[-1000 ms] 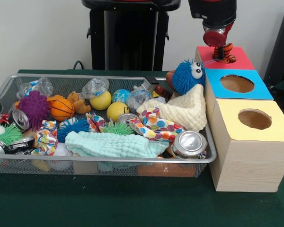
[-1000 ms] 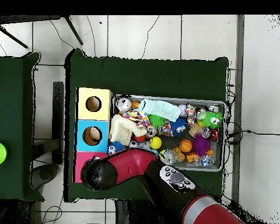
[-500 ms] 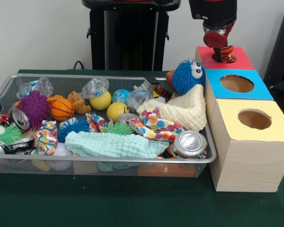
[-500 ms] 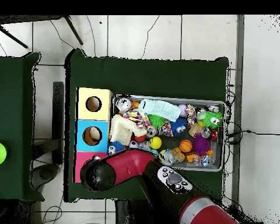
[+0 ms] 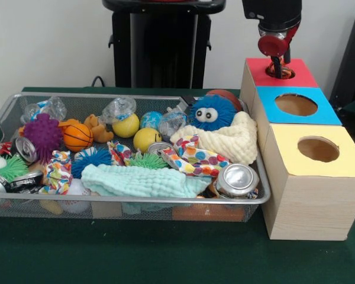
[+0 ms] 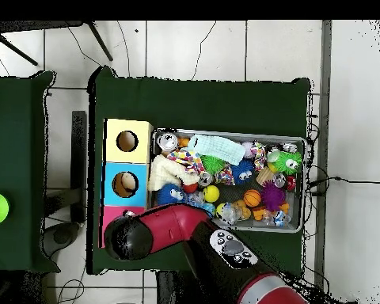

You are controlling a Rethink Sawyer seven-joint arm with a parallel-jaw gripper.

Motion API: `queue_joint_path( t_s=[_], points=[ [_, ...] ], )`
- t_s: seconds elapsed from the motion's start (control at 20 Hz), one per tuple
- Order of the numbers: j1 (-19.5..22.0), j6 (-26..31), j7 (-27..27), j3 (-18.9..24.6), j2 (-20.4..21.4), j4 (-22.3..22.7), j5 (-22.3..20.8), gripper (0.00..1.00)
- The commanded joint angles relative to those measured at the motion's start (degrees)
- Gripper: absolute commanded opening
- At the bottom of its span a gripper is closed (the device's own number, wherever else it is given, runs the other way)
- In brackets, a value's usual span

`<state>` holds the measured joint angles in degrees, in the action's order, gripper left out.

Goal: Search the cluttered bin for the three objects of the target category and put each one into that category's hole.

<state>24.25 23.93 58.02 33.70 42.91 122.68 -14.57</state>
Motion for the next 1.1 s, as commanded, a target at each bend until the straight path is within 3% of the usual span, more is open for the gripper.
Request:
queue_joint_path(
  t_s=[0.05, 0.7, 1.1],
  points=[
    [-0.4, -2.9, 14.3, -3.5, 1.0, -1.8, 2.8, 1.0],
    [-0.8, -0.5, 14.0, -4.6, 3.0, -1.2, 5.1, 1.0],
    [2.5, -0.9, 10.6, -2.7, 5.8, -0.8, 4.7, 1.0]
  ],
)
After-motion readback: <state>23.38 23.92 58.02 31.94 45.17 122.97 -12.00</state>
